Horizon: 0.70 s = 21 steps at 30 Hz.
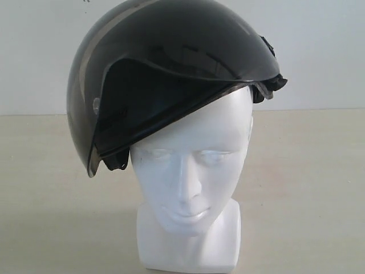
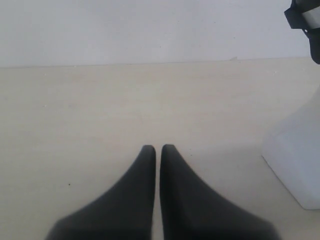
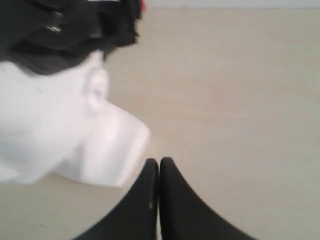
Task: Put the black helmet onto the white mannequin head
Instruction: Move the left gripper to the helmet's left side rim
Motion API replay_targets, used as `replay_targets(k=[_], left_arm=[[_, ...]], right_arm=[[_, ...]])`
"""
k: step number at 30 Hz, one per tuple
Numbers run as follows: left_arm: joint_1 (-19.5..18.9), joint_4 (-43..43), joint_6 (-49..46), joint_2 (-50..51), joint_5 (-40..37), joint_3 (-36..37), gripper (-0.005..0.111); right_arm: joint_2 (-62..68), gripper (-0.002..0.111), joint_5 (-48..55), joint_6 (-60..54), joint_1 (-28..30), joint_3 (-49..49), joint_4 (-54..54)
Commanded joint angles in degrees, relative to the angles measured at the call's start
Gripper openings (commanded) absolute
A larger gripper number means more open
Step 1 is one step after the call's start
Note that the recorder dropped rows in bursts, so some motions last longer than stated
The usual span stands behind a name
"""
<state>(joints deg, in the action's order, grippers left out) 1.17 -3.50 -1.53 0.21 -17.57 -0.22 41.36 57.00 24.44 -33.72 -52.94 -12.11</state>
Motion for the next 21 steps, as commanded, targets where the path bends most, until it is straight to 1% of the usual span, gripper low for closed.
replay_targets(k=[1, 4, 9, 14, 15, 17, 18, 20, 21], left_arm=[[0.0, -0.1, -0.1, -0.2, 0.6, 0.2, 0.004], [0.0, -0.1, -0.1, -0.2, 0.6, 0.2, 0.004], [0.0, -0.1, -0.1, -0.2, 0.6, 0.2, 0.004], [0.0, -0.1, -0.1, -0.2, 0.6, 0.2, 0.004], [0.0, 1.6, -1.5, -0.2, 0.6, 0.2, 0.004], [0.0, 8.1, -5.5, -0.2, 0.9, 0.2, 0.004], [0.0, 9.5, -5.9, -0.2, 1.4, 0.2, 0.004], [0.0, 8.9, -5.7, -0.2, 3.2, 0.2, 0.004], [0.0, 7.0, -5.1, -0.2, 5.1, 0.2, 0.004]], right_arm=[[0.6, 0.000, 13.0, -4.9, 0.0, -4.2, -6.6], [0.5, 0.000, 13.0, -7.3, 0.0, -2.8, -3.1], [0.5, 0.000, 11.6, -8.7, 0.0, 0.9, -3.6], [0.5, 0.000, 9.0, -13.9, -0.1, 5.5, -1.3], [0.5, 0.000, 8.0, -14.9, -0.1, 5.8, -1.2], [0.5, 0.000, 6.7, -17.3, -0.1, 7.0, -1.1], [0.5, 0.000, 6.7, -17.7, -0.1, 7.2, -1.1], [0.5, 0.000, 6.9, -17.7, -0.1, 7.3, -0.5], [0.5, 0.000, 7.0, -17.8, -0.1, 7.3, -0.2]])
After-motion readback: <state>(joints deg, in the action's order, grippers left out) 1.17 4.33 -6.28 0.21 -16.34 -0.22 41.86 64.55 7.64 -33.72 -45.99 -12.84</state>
